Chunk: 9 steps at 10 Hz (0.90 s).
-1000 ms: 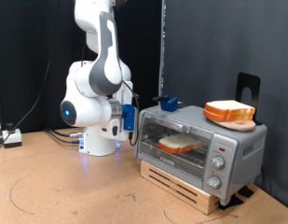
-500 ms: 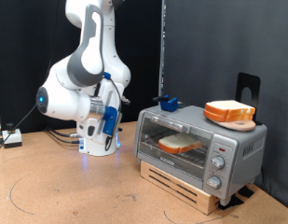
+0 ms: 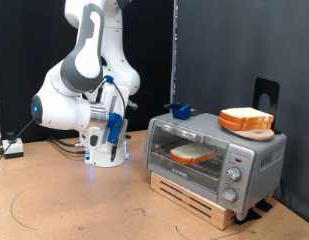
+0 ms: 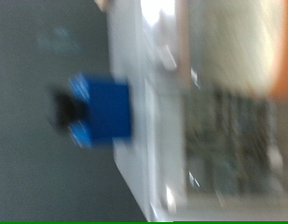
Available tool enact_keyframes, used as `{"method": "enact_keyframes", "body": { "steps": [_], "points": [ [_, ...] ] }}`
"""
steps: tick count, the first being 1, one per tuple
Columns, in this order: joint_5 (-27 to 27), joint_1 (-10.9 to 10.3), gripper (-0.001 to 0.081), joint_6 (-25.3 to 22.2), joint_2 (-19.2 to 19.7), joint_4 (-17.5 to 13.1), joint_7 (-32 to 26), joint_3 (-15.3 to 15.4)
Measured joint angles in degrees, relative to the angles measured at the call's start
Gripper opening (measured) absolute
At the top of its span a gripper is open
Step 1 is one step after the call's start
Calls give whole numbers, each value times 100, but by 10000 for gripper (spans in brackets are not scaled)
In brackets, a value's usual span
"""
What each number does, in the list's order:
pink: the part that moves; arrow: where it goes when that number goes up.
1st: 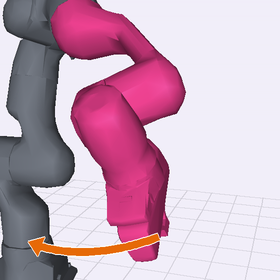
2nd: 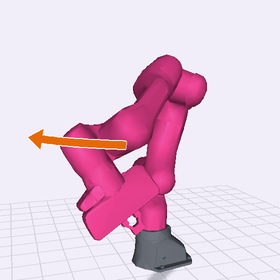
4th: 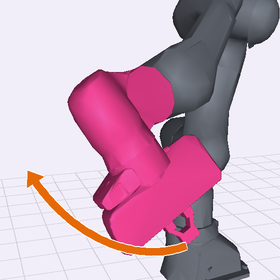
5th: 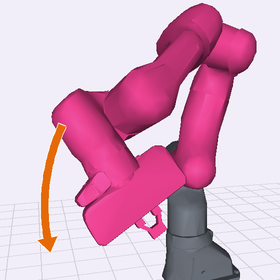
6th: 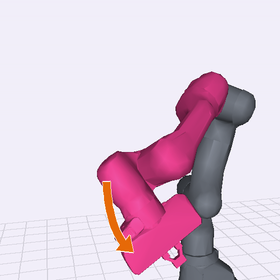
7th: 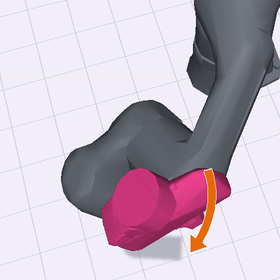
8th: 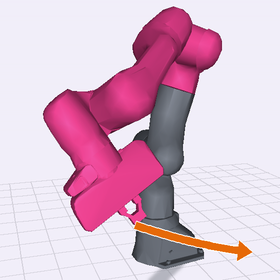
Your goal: Make a piece of toast with the oven
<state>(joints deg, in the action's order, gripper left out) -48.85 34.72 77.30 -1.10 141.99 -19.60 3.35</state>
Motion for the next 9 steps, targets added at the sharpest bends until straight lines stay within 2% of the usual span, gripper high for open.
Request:
{"method": "enact_keyframes", "body": {
  "steps": [1,2,5,6,7,8,9],
  "points": [
    [-563,-31,809,102,92,-40,7,72],
    [-910,-80,809,356,150,-72,68,168],
    [-1494,-302,809,1597,197,-180,388,470],
    [-1365,-286,809,1398,203,-180,388,459],
    [-876,-229,809,708,238,-241,251,405],
    [-410,-156,809,14,336,-397,63,363],
    [-149,-158,809,-280,533,-676,-95,395]
  ]
}}
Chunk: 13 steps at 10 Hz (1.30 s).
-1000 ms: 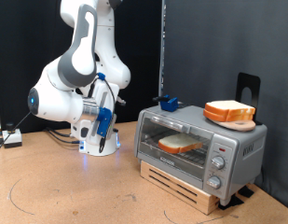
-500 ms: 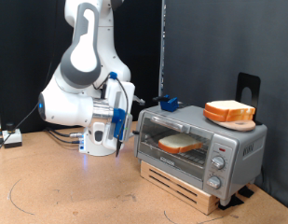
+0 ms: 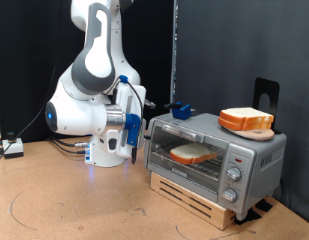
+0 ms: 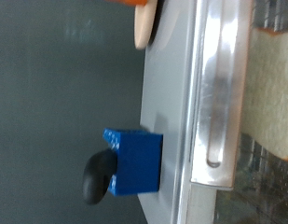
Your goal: Make a piece of toast with the oven
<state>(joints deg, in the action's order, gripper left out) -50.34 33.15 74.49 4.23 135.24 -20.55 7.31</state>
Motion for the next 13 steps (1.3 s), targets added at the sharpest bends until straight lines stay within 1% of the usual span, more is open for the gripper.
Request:
{"method": "enact_keyframes", "body": {
  "steps": [1,2,3,4,5,6,7,8,9,11,13],
  "points": [
    [179,-44,809,-39,241,-309,-38,85],
    [360,-109,809,44,436,-579,-35,165],
    [392,-187,809,453,552,-743,-34,222],
    [286,-272,809,1160,584,-793,-39,281],
    [252,-339,809,1587,579,-797,-42,309],
    [253,-328,809,1416,591,-797,-34,308],
    [273,-294,809,951,641,-860,-52,306],
    [172,-282,809,809,732,-991,-119,313],
    [-20,-302,809,941,869,-1136,-170,349],
    [-263,-380,809,1367,1152,-1411,-176,431],
    [-555,-467,809,1784,1445,-1698,-22,476]
  ]
}}
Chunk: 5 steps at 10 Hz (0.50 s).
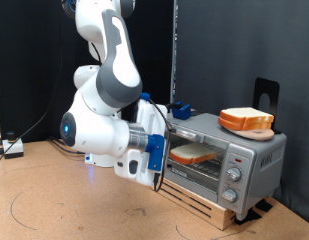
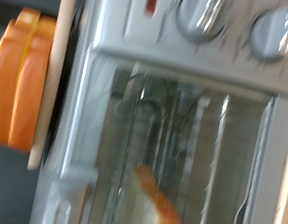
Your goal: Make a piece of toast with the oven
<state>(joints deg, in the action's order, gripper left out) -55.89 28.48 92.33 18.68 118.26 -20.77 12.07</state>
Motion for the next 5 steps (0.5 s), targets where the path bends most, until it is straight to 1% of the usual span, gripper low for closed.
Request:
{"method": "enact_keyframes", "body": {
  "steps": [1,2,3,4,5],
  "points": [
    [-261,-41,809,311,132,-110,119,16],
    [-391,-63,809,443,246,-203,204,29],
    [-358,-62,809,390,246,-202,190,28],
    [-417,-52,809,211,276,-237,190,29],
    [-546,-49,809,173,380,-357,116,49]
  ]
}}
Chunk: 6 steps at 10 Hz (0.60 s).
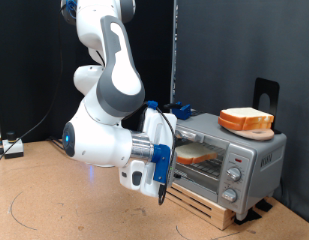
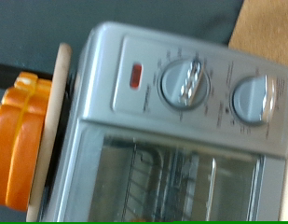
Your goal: Make a piece of toast with the oven
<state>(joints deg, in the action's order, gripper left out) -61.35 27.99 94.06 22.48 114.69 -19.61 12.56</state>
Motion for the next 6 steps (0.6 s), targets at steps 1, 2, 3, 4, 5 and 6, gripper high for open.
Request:
{"method": "enact_keyframes", "body": {
  "steps": [1,2,3,4,5,6],
  "points": [
    [-44,-21,809,76,177,-181,-42,33],
    [-44,-68,809,107,373,-381,60,44],
    [60,-128,809,63,586,-620,324,45],
    [248,-201,809,5,825,-887,617,45],
    [435,-275,809,-60,1068,-1153,915,44],
    [565,-344,809,-97,1315,-1393,1219,42]
  ]
}}
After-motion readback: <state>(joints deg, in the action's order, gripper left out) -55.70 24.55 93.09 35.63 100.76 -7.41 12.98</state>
